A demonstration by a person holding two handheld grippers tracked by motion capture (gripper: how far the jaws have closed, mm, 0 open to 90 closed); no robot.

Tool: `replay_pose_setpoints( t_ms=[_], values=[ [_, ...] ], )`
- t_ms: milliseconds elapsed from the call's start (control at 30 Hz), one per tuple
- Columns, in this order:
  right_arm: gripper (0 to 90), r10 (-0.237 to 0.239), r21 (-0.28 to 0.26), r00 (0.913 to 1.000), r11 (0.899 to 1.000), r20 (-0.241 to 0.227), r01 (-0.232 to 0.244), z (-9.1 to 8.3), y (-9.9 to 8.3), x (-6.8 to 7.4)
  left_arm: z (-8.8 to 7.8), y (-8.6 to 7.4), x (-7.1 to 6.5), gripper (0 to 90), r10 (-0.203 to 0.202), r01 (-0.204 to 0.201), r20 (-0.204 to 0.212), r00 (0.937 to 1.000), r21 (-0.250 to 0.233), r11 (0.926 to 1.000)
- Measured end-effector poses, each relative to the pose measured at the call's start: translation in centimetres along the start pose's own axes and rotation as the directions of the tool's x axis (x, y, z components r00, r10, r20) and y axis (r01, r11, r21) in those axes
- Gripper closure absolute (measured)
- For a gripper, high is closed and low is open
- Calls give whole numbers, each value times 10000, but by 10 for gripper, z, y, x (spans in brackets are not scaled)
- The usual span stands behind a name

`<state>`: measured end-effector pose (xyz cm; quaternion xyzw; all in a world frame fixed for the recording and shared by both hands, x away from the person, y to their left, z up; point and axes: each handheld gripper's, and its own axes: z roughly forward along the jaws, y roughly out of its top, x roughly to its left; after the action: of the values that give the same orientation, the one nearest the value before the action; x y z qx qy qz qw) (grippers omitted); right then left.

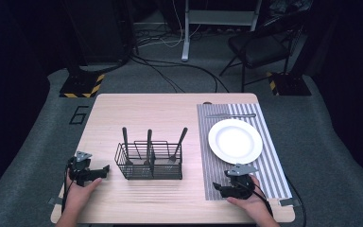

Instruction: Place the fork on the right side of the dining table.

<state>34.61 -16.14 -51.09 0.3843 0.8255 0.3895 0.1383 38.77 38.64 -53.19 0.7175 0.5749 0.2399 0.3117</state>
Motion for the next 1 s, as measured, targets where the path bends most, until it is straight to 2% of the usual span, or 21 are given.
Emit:
replay_pose_setpoints(
  t_ms=[100, 200, 367, 433, 533, 667, 833, 900, 1000],
  values=[
    [304, 282, -43, 9996, 9996, -89, -283, -4, 7, -2, 0, 0, 0, 1, -1, 1, 1, 10000, 1, 10000],
    [304, 291, -56, 9995, 9996, -100, -292, -5, 15, -1, 0, 0, 0, 1, -2, 2, 0, 10000, 21, 10000],
    [305, 531, -401, 9984, 9977, -195, -538, -7, 30, -1, 0, 0, 0, 1, -1, 1, 0, 10000, 1, 10000],
    [305, 784, -657, 9964, 9946, -317, -803, -9, 43, -1, 0, 0, 0, 1, 7, -7, -6, 10000, 6, 10000],
    [306, 804, -782, 9961, 9935, -359, -830, -10, 51, -1, 0, 0, 0, 1, 16, -16, -5, 10000, -5, 10000],
    [330, 739, -973, 9965, 9922, -397, -774, -12, 71, 3, 0, 0, 0, 1, -1, 1, -1, 10000, -1, 10000],
    [336, 989, -857, 9938, 9910, -500, -1029, -7, 85, 6, 0, 0, 0, 1, 7, -7, -5, 10000, -8, 10000],
    [340, 793, -992, 9957, 9915, -477, -837, -6, 95, 9, 0, 0, 0, 1, 5, -5, -1, 10000, 2, 10000],
    [341, 703, -1037, 9963, 9918, -495, -751, -6, 101, 11, 0, 0, 0, 1, 19, -19, -6, 10000, -2, 10000]
  ],
)
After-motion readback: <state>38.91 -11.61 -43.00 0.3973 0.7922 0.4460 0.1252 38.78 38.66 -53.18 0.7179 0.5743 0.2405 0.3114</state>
